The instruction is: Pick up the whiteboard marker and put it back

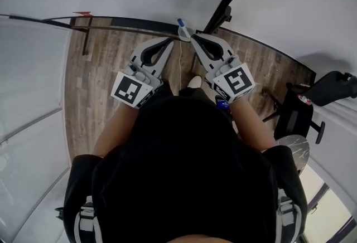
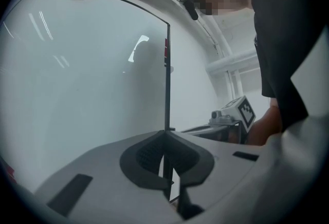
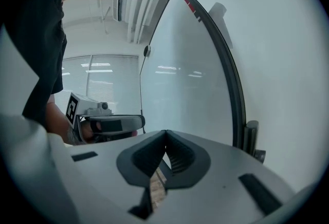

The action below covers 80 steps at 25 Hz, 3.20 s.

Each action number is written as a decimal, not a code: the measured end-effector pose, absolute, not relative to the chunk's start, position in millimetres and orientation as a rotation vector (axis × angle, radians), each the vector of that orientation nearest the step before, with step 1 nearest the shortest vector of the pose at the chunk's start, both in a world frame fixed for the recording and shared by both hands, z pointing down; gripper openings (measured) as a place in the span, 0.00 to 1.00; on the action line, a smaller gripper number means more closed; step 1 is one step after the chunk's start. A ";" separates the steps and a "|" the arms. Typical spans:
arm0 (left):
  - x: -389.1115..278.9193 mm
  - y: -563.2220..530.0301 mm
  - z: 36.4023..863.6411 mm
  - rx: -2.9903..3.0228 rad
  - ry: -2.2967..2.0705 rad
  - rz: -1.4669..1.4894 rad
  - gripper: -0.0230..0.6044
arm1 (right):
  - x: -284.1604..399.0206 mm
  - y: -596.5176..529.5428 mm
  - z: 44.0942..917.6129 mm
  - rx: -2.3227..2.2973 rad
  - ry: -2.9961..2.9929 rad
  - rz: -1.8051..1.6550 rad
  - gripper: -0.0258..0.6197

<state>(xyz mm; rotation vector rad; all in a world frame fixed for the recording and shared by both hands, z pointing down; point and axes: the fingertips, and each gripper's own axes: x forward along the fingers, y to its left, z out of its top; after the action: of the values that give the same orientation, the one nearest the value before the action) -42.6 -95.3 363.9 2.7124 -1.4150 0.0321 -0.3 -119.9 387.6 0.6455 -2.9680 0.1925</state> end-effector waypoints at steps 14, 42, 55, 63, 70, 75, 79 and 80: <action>-83.3 -145.3 414.2 2.802 -1.154 0.070 0.04 | -34.4 -169.1 455.4 0.945 -2.712 0.205 0.04; -95.4 -159.9 423.5 2.825 -1.037 0.070 0.04 | -60.4 -207.4 573.7 0.928 -2.372 0.286 0.16; -103.7 -157.0 421.3 2.812 -1.059 0.055 0.04 | -62.2 -209.0 597.6 0.905 -2.286 0.242 0.16; -107.5 -156.2 419.5 2.792 -1.084 0.086 0.04 | -60.8 -209.6 584.0 0.945 -2.342 0.244 0.14; -98.4 -157.4 418.0 2.802 -1.074 0.087 0.04 | -54.9 -206.4 571.6 0.945 -2.408 0.281 0.14; -91.1 -156.0 418.1 2.826 -1.043 0.069 0.04 | -46.9 -203.4 557.1 0.973 -2.452 0.243 0.14; -89.2 -156.8 412.5 2.830 -1.051 0.087 0.04 | -41.0 -201.6 547.1 0.994 -2.484 0.218 0.14; -89.3 -156.9 411.4 2.830 -1.053 0.089 0.04 | -40.7 -200.6 544.7 0.993 -2.493 0.217 0.14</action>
<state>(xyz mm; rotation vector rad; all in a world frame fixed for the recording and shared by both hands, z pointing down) -89.3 -156.9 411.4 2.8302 -1.0531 0.0891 -40.7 -200.6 544.7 0.9930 -2.4927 0.2170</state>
